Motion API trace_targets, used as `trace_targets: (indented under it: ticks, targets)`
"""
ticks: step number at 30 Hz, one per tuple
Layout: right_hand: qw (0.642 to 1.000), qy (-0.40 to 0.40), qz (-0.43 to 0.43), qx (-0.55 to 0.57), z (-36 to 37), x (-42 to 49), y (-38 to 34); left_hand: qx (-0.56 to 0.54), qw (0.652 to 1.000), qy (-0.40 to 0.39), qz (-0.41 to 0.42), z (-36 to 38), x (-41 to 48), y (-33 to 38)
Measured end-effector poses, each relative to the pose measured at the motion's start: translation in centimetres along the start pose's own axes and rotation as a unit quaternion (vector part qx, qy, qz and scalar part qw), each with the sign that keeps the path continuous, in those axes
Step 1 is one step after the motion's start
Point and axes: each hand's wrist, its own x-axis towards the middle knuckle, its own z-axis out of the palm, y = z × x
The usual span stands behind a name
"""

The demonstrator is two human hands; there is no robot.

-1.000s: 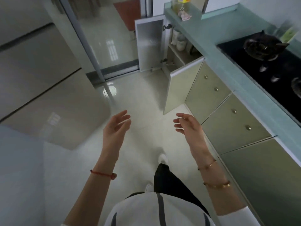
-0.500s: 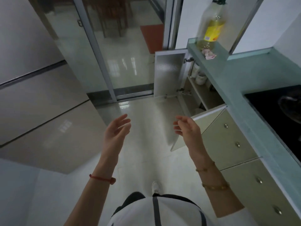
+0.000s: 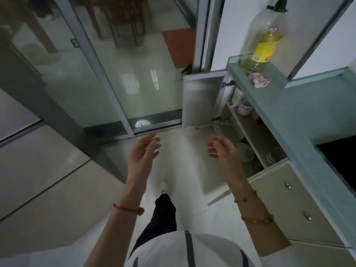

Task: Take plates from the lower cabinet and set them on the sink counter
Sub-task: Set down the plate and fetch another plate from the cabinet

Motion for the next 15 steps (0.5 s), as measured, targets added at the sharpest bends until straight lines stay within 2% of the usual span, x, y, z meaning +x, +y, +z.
trace_targets:
  ticks: [8, 15]
  targets:
    - [0.990, 0.142, 0.004, 0.026, 5.4, 13.2, -3.2, 0.032, 0.992, -0.124, -0.021, 3.8, 18.8, 3.1]
    - [0.965, 0.261, 0.025, 0.031, 5.9, 19.7, -4.6, 0.061, 0.967, -0.240, -0.060, 10.0, 29.5, 3.9]
